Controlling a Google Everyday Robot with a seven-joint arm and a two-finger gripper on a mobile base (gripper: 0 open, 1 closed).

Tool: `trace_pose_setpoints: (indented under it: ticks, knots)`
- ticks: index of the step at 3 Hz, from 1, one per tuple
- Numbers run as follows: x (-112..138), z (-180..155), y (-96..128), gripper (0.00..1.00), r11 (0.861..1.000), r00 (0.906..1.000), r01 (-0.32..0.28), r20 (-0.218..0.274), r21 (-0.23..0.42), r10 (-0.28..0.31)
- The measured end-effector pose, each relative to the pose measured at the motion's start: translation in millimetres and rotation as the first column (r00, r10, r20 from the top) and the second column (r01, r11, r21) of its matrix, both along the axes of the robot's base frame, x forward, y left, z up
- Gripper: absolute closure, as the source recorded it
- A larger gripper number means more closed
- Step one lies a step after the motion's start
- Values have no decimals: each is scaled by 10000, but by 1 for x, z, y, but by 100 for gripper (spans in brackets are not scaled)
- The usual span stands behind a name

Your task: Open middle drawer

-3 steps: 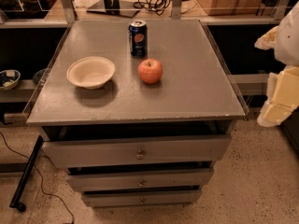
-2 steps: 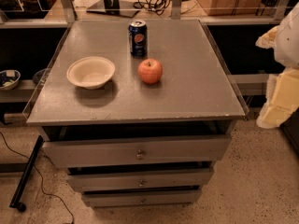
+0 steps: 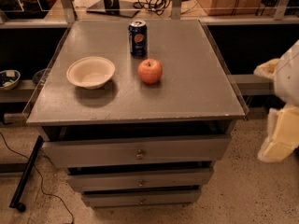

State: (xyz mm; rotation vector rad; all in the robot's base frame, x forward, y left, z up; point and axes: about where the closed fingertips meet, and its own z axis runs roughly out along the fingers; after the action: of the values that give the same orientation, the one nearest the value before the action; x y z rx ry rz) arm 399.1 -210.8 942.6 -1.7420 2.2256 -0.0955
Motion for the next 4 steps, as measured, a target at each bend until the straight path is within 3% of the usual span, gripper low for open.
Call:
trace_pose_setpoints:
  ticks: [1, 2, 4]
  knots:
    - [-26, -21, 5, 0, 9987, 9981, -328, -515, 391, 348]
    - [-54, -39, 17, 0, 9939, 9896, -778, -1149, 782, 865]
    - [-61, -55, 22, 0, 9908, 9858, -816, -1377, 1079, 962]
